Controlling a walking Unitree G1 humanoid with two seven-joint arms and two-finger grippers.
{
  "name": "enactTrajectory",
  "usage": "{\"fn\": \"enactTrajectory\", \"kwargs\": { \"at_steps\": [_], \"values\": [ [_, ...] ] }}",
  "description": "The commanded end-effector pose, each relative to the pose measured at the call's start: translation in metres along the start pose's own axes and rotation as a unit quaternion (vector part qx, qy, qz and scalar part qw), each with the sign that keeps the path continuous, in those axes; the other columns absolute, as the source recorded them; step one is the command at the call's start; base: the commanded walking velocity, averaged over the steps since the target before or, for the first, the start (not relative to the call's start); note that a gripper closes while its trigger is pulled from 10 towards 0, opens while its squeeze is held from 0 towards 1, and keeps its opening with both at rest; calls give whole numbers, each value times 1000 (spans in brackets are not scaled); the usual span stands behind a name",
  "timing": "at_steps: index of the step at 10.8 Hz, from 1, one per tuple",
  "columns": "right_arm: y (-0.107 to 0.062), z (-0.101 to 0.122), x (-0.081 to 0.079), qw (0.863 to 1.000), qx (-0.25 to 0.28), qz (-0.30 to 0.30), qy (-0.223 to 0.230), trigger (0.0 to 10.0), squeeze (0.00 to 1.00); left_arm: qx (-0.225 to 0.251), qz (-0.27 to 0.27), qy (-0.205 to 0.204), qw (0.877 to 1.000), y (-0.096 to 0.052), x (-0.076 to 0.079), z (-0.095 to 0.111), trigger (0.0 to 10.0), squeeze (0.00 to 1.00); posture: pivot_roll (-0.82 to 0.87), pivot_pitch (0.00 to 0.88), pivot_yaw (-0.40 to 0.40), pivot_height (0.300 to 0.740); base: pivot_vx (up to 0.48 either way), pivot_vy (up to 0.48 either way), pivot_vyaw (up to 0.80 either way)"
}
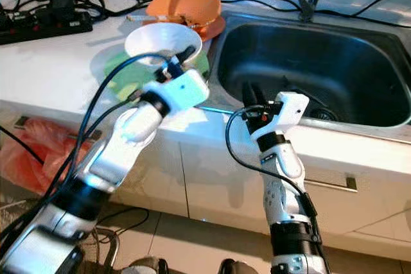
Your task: Kitchen organization
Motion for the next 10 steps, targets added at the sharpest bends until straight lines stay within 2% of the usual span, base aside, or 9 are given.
{"fn": "enactTrajectory", "kwargs": {
  "at_steps": [1,4,5,6,10],
  "values": [
    [1,0,1,1000,1,1,4,10000,0,6,0,7,1000,4,1,4,10000,0,169,105,-34,740,0,0,0],
    [1,0,1,1000,3,-2,6,10000,0,-19,-1,30,999,10,2,-6,10000,0,169,108,-33,740,0,0,0],
    [1,0,0,1000,2,-2,7,10000,0,-22,3,31,999,11,1,-9,6157,0,172,110,-32,740,0,0,0],
    [1,-1,0,1000,1,-2,9,10000,0,-24,6,31,999,11,0,-10,0,0,175,112,-32,740,0,0,0],
    [0,-2,0,1000,0,-3,11,10000,0,-17,5,31,999,13,4,-8,0,0,171,114,-33,740,0,0,0]
  ]
}}
Point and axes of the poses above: a point about 5 cm out from each wrist's last joint towards the gripper, its own y axis pointing out of the wrist towards the gripper, its own z axis along the axis of the wrist's last joint, x = y × z, the point moved 5 cm from there along y, pointing out of the wrist towards the gripper, and after that the axes turned 1 degree about y, right-handed, at the moved point
